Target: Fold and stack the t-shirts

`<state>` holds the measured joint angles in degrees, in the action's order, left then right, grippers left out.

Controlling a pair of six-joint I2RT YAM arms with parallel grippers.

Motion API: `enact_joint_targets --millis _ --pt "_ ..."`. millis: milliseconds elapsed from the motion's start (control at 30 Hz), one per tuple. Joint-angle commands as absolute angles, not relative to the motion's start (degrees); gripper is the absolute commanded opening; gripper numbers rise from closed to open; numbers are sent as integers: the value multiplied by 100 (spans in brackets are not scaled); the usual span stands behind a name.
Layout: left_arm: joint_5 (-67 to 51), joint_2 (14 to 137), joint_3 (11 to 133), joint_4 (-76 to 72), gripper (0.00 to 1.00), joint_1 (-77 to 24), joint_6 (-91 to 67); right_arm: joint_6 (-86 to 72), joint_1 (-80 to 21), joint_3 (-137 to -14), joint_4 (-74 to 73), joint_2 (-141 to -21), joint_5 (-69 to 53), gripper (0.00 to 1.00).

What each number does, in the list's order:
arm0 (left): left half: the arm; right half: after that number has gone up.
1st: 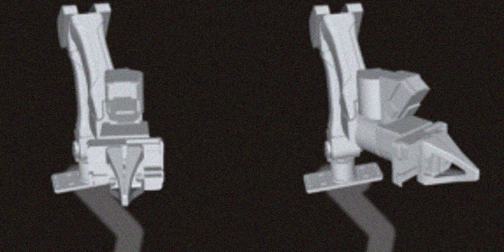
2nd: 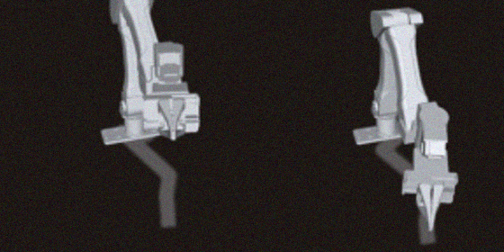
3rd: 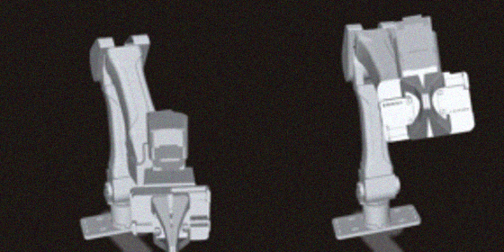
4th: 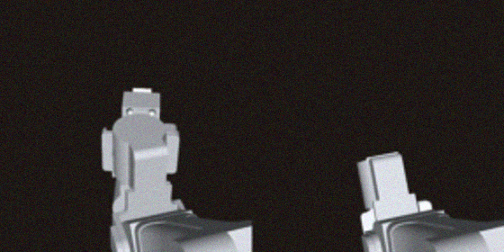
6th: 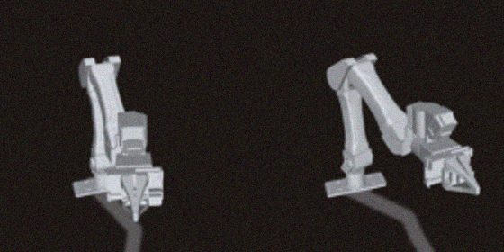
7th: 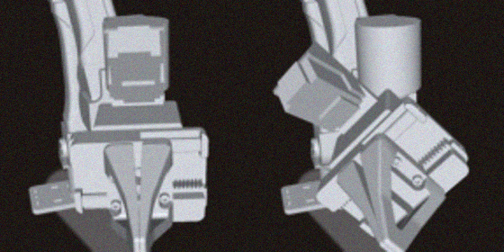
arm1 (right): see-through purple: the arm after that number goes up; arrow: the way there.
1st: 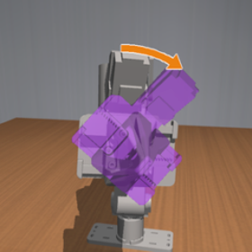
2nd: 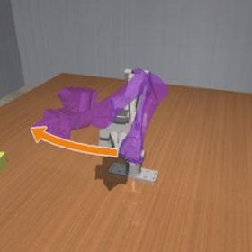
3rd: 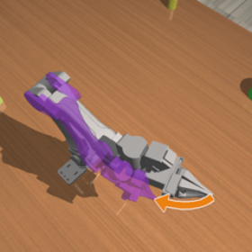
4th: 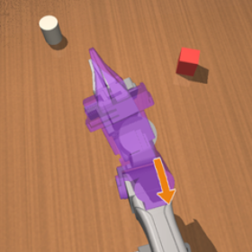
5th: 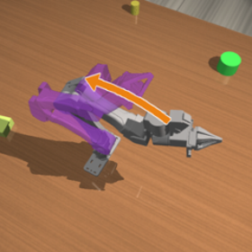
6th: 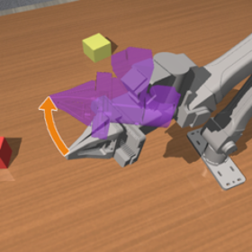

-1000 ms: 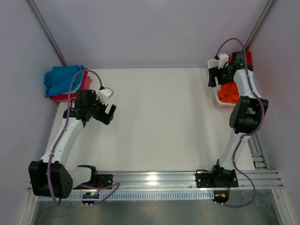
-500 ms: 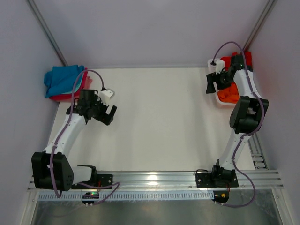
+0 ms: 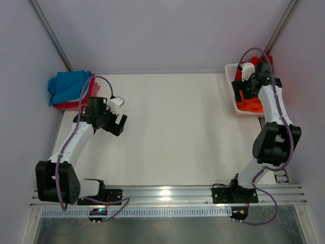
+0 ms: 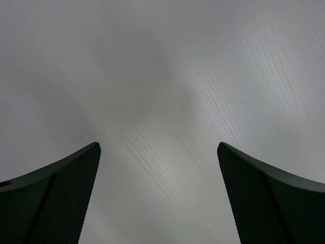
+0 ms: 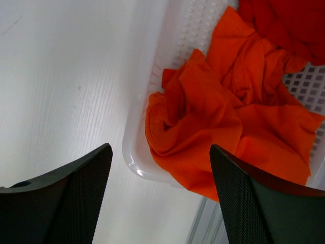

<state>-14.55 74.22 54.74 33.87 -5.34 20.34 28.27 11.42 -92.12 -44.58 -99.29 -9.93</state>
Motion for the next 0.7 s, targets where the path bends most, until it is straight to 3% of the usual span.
enact_joint_targets --millis 0,500,667 --pt "-1582 7444 5590 3269 99 -536 1934 2690 1143 -8877 -3982 -9808 -448 81" --pt "-1600 7374 5643 3357 99 -536 1881 2505 1143 -8824 -3753 -10274 -598 73" --pt "-1617 7400 5634 3375 99 -536 1872 2575 1151 -8754 -3744 -10266 -641 52"
